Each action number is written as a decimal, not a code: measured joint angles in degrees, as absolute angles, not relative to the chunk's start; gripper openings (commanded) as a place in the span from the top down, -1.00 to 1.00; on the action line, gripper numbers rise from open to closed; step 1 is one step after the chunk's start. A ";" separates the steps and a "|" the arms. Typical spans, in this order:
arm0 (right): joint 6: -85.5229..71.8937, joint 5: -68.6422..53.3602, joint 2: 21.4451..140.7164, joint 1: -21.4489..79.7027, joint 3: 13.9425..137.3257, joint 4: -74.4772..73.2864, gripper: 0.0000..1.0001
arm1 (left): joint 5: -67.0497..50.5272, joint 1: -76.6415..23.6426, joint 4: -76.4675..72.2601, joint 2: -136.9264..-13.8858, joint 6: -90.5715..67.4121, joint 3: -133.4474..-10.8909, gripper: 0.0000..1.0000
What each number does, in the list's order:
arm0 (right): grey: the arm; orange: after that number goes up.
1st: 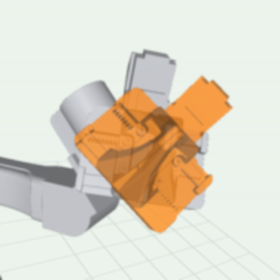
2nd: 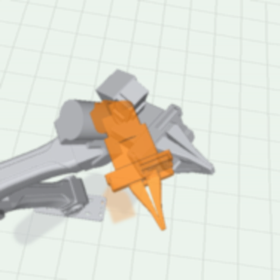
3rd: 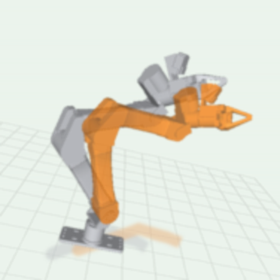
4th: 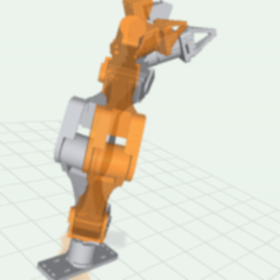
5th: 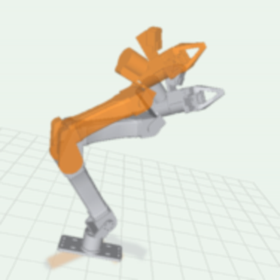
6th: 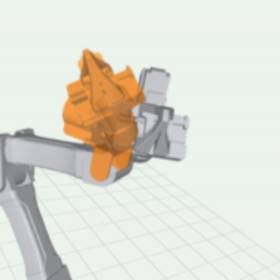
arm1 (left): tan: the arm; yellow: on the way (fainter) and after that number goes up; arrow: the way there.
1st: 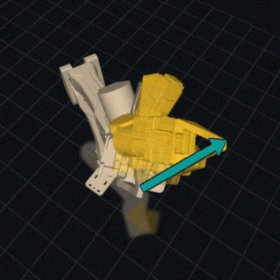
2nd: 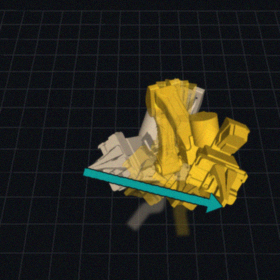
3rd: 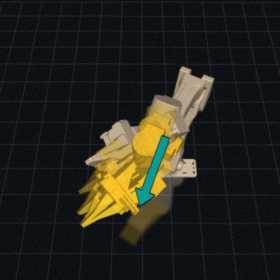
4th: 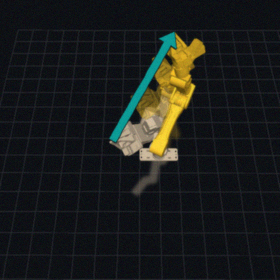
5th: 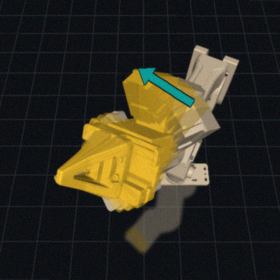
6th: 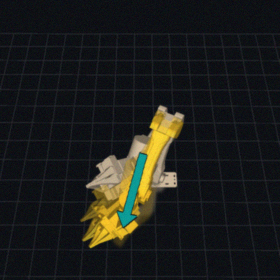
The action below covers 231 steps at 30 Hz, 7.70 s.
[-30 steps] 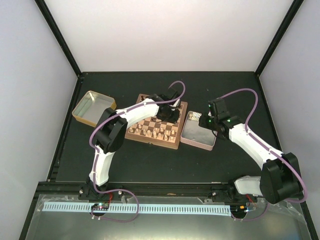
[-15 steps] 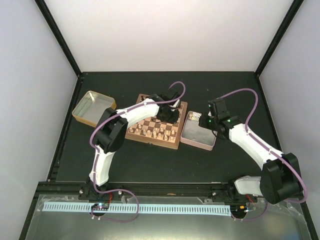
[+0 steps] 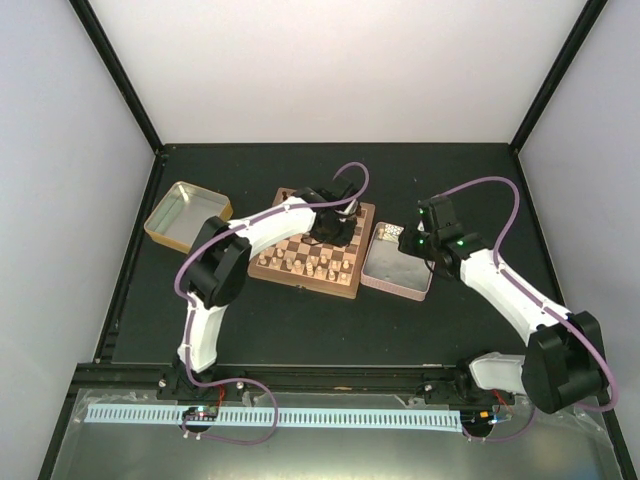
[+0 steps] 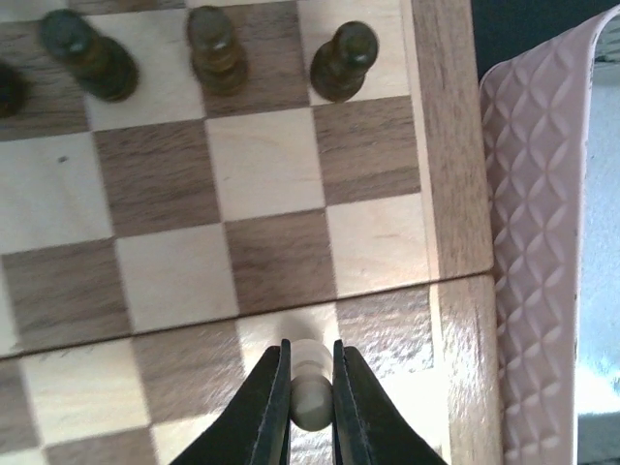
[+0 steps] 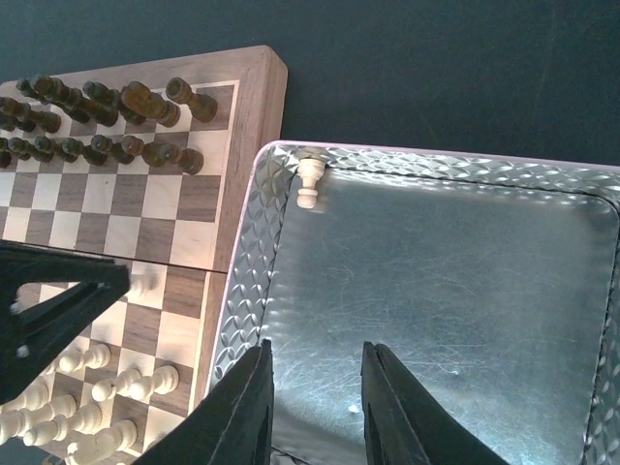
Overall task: Set up the chess pieces on the board
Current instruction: Pick up the chess piece from the chessboard, then place the chess piece on the chessboard, then pick up the chess piece from the storage box, then place the chess piece in the storage box, then pick up the chess piece from the storage box.
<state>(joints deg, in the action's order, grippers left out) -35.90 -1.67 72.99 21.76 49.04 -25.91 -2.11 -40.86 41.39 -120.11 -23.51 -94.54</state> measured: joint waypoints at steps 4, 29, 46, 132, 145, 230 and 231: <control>-35.90 -1.91 72.53 21.76 49.04 -25.89 0.49 | -0.19 -39.99 42.04 -115.92 -22.79 -91.46 0.86; -36.36 -5.80 72.25 21.76 47.24 -24.40 0.49 | -0.01 -28.42 38.96 -96.99 -20.49 -67.53 0.84; -36.34 -6.55 73.32 21.76 47.24 -23.51 0.49 | -1.80 -28.23 38.50 -100.73 -20.14 -68.95 0.77; -32.29 0.69 100.71 23.70 60.90 -19.88 0.96 | -6.39 -30.61 40.23 -77.32 -30.11 -67.48 0.06; -48.82 -21.30 82.11 22.41 43.68 -10.76 0.89 | -5.93 -40.97 23.77 -74.59 -27.94 -57.10 -0.07; -25.21 -2.39 100.31 21.71 57.08 -23.22 0.45 | 7.35 -55.99 8.16 -84.68 -21.19 -56.66 -0.07; -24.69 -1.78 100.49 22.02 57.58 -23.70 0.43 | 7.62 -55.99 8.34 -84.20 -21.15 -56.60 -0.07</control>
